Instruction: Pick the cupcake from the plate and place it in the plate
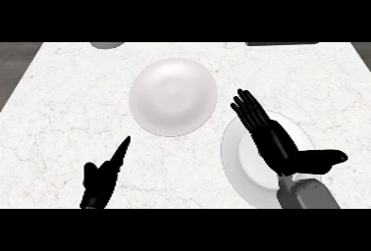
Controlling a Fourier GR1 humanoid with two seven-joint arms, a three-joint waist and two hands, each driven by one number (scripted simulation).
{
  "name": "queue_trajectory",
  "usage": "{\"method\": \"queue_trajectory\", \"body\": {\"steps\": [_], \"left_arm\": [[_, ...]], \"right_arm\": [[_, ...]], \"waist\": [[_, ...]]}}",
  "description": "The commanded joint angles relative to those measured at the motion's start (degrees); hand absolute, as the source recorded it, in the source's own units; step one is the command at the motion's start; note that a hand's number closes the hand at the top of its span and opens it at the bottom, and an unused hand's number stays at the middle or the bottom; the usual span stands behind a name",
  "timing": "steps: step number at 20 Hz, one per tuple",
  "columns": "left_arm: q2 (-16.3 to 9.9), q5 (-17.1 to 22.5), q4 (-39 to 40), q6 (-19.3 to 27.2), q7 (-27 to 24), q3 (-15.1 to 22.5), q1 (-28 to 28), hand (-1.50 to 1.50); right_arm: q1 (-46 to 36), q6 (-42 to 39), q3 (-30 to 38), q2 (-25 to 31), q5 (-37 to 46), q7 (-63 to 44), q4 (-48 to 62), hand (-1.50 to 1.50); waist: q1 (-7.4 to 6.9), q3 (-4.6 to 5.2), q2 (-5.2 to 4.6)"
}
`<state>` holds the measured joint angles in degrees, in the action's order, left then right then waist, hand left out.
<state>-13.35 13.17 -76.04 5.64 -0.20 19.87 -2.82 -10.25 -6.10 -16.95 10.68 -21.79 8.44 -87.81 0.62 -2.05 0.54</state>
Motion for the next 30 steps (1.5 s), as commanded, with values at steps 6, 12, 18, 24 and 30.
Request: {"method": "queue_trajectory", "body": {"steps": [6,12,18,24,30], "left_arm": [[-5.52,-5.62,-14.19,0.12,1.95,-4.34,15.09,0.0],[-4.44,-5.25,-11.32,2.17,2.33,-4.75,17.04,0.0],[-6.44,-5.54,-11.36,3.89,1.67,-6.96,19.1,0.0],[-11.68,-1.61,-10.49,1.16,3.97,-15.32,21.27,0.0],[-11.4,-2.12,-13.32,1.2,4.01,-14.2,18.5,0.0]], "right_arm": [[-8.91,-0.39,-6.4,1.83,9.94,-2.57,-0.89,1.5],[-4.87,14.7,-6.4,7.65,28.66,-6.77,5.3,-1.5],[-0.52,23.25,-6.14,-0.48,28.51,1.27,3.24,-1.5],[-1.64,29.33,-9.76,1.8,40.95,-8.93,-8.62,-1.5],[-4.7,16.31,-9.02,14.82,48.83,-33.01,-14.12,-1.5]], "waist": [[-6.02,2.1,1.58],[-3.34,2.07,0.99],[-1.84,1.88,0.36],[0.02,2.17,-0.17],[0.12,2.44,0.24]]}}
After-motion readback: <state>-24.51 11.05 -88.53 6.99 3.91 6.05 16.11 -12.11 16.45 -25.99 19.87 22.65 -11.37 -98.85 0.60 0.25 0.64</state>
